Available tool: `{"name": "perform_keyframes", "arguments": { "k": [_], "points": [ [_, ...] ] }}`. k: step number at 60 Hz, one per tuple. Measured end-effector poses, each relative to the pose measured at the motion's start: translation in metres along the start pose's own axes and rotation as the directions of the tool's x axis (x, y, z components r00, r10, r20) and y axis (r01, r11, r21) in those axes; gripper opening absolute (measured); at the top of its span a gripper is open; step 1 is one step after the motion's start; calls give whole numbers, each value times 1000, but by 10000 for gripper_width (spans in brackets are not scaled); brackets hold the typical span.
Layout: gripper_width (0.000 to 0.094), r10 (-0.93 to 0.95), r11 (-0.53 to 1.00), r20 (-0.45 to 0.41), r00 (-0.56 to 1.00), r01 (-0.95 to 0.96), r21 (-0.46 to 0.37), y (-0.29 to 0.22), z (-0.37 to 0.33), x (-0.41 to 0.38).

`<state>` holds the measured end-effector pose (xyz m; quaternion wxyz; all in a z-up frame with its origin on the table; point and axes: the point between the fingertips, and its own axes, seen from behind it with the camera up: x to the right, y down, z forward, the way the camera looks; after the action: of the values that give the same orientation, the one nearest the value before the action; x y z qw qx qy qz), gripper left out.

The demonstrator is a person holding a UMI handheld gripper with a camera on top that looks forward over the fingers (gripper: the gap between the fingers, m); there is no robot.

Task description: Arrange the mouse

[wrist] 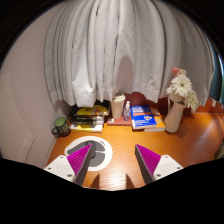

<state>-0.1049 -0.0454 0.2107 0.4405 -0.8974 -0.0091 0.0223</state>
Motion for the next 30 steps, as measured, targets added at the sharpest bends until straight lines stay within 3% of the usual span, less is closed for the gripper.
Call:
{"name": "perform_keyframes", "arguments": {
  "k": [30],
  "points": [
    [842,-2,993,-23,1000,5,120,23,-128,86]
  ]
}}
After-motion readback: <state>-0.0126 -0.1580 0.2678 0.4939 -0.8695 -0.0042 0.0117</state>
